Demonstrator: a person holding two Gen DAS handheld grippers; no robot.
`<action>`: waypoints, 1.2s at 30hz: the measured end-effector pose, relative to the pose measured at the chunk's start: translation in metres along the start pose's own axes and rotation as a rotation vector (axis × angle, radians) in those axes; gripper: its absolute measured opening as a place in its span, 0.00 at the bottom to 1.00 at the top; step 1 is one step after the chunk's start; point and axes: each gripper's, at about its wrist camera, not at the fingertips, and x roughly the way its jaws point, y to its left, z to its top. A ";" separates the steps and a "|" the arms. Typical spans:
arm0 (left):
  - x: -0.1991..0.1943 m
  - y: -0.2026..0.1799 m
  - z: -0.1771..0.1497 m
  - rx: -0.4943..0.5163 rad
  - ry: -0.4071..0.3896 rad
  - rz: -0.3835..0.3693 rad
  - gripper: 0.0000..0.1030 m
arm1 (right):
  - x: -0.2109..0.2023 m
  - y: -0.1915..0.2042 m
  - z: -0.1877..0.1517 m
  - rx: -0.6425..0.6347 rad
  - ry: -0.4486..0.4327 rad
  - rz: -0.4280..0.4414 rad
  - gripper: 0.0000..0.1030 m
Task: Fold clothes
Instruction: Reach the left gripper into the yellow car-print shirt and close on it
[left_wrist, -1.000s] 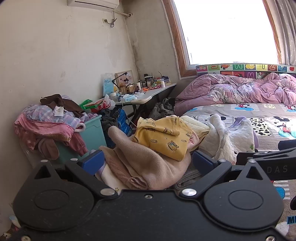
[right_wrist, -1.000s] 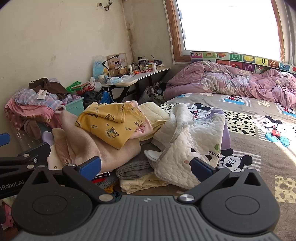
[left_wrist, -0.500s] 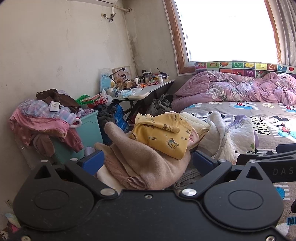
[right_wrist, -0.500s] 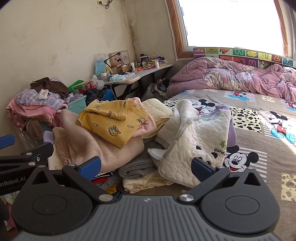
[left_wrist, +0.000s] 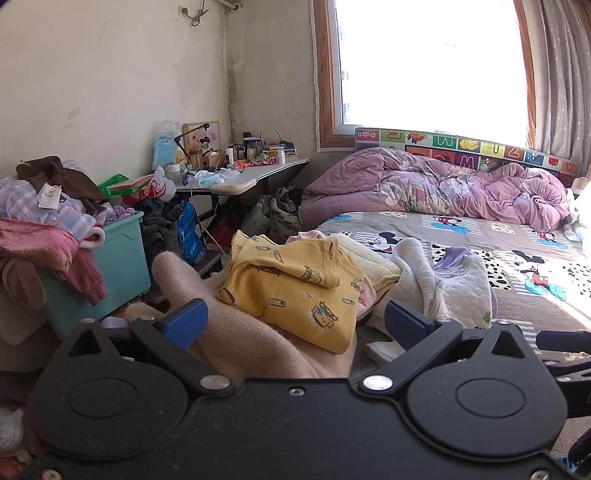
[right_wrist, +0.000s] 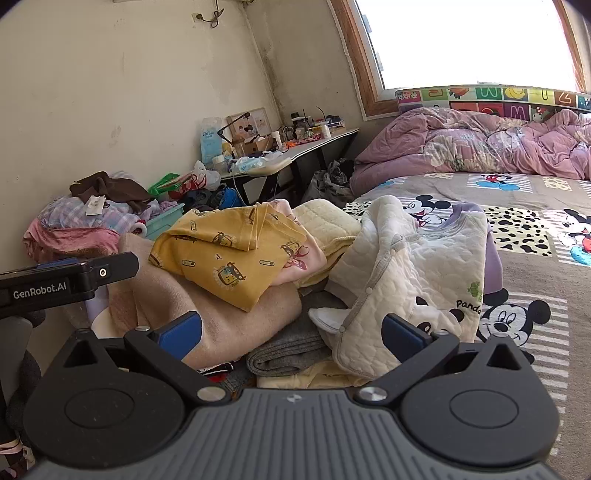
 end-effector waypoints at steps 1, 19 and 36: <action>0.007 -0.001 0.001 0.016 0.005 0.008 1.00 | 0.004 -0.002 0.001 0.007 0.007 0.014 1.00; 0.108 0.021 0.014 0.051 0.070 0.052 0.55 | 0.040 -0.042 -0.005 0.134 0.096 0.203 1.00; 0.063 -0.002 0.020 0.109 -0.020 -0.015 0.08 | 0.021 -0.068 -0.030 0.202 0.124 0.208 1.00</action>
